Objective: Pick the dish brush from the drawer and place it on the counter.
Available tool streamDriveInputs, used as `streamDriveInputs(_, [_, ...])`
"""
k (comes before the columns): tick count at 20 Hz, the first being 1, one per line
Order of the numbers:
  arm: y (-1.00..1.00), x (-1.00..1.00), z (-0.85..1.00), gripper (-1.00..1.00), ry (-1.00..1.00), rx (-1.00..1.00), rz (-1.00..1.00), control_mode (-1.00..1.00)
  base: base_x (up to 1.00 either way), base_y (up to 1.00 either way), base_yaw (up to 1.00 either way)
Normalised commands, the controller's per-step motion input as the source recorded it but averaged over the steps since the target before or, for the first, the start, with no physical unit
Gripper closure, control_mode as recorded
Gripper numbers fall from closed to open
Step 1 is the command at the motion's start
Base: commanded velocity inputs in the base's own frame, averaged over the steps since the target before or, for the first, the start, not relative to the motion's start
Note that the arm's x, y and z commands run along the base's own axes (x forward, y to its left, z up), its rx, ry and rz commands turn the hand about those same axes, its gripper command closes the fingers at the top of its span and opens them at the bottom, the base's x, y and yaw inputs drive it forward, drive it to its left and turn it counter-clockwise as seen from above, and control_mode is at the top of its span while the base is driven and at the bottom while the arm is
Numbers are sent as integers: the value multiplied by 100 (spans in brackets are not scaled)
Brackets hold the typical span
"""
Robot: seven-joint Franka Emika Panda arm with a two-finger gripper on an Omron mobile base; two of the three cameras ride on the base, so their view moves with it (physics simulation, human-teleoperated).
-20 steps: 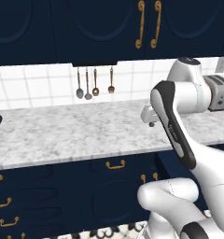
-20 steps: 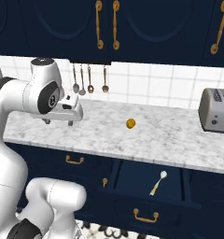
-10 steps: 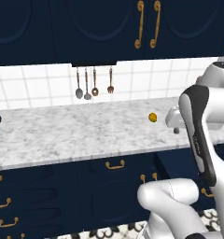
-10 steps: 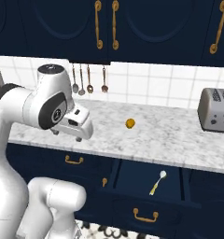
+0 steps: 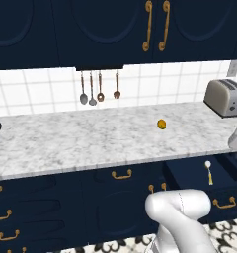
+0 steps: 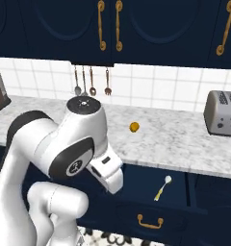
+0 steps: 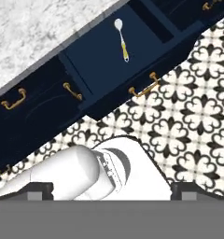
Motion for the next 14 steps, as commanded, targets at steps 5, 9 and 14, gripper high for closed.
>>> streamDriveInputs(5, [-100, 0, -45, -100, 23, 10, -57, -100, 0, 0, 0])
streamDriveInputs(9, [-61, 49, -24, -100, 3, 3, -5, -100, 0, 0, 0])
streamDriveInputs(14, [-37, 51, -61, -100, 0, 1, 7, -100, 0, 0, 0])
